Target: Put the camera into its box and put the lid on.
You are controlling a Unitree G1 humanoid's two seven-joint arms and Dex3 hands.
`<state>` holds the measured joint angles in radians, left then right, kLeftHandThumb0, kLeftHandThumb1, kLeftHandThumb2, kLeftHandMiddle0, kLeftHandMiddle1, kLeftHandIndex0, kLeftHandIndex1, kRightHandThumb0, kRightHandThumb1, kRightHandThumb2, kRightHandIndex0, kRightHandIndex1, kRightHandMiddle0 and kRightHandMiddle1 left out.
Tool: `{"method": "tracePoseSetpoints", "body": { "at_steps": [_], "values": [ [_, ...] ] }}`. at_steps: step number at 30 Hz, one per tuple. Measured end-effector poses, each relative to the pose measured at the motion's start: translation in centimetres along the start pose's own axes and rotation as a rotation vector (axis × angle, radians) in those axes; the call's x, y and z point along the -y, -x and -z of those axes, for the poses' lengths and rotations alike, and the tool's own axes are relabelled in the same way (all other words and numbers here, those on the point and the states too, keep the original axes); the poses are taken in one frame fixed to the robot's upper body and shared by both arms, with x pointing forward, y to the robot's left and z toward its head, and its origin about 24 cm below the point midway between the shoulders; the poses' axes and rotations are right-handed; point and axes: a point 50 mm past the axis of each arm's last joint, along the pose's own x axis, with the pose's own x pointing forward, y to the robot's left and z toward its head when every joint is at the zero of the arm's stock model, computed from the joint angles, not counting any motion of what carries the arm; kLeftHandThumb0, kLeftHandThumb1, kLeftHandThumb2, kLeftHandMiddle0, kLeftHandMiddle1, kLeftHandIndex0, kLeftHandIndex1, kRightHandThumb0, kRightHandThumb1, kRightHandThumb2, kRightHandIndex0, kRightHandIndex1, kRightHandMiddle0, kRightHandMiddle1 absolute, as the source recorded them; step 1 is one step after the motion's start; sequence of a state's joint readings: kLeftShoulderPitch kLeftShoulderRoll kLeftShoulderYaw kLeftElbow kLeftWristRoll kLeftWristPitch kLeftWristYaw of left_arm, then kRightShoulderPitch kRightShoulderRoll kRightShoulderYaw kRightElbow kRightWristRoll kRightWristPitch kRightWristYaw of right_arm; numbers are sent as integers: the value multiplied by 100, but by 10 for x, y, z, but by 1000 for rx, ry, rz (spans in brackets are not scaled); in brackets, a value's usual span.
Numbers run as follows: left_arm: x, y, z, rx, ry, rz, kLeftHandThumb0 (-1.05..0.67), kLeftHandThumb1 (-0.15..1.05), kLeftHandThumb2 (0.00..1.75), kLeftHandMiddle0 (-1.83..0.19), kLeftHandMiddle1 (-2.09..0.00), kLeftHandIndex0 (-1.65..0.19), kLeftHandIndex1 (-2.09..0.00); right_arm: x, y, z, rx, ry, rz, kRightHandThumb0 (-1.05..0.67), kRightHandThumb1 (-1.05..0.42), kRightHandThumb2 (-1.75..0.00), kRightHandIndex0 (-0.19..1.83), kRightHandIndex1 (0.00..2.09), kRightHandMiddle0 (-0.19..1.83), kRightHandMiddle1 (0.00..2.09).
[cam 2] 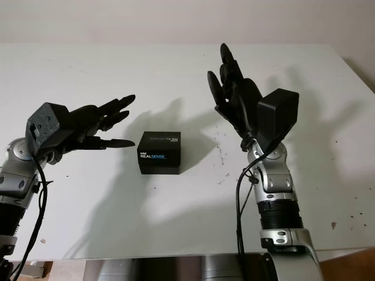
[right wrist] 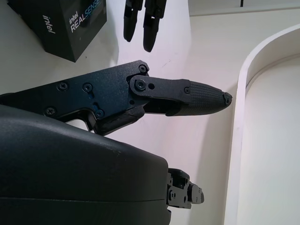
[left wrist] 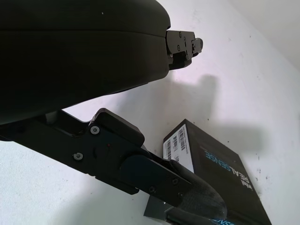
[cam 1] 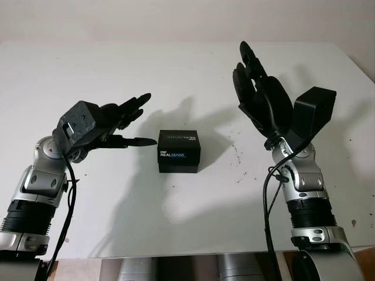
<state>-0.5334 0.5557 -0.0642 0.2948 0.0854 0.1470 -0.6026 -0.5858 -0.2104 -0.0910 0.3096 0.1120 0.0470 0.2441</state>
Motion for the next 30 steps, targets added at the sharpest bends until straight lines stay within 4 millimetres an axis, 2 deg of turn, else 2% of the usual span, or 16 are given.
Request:
{"method": "tracePoseSetpoints", "body": {
  "at_steps": [7,14,21,30],
  "values": [
    [5,-1,5,14,35,74,-87,93,6,4,-7,11,-6,0,0,0,0,1,-7,-70,-105,-51,-16,5,-11,5],
    [6,3,4,46,158,171,-85,90,4,5,-6,11,-6,0,0,0,0,4,-9,-67,-105,-52,-17,5,-13,5],
    [6,4,-8,95,140,198,-81,88,4,1,-6,6,-8,0,-1,-1,2,9,-19,-65,-105,-54,-17,5,-14,5],
    [9,5,-6,72,154,233,-85,85,5,-2,-7,6,-7,0,-1,-1,1,15,-16,-65,-105,-53,-18,5,-14,5]
  ]
}}
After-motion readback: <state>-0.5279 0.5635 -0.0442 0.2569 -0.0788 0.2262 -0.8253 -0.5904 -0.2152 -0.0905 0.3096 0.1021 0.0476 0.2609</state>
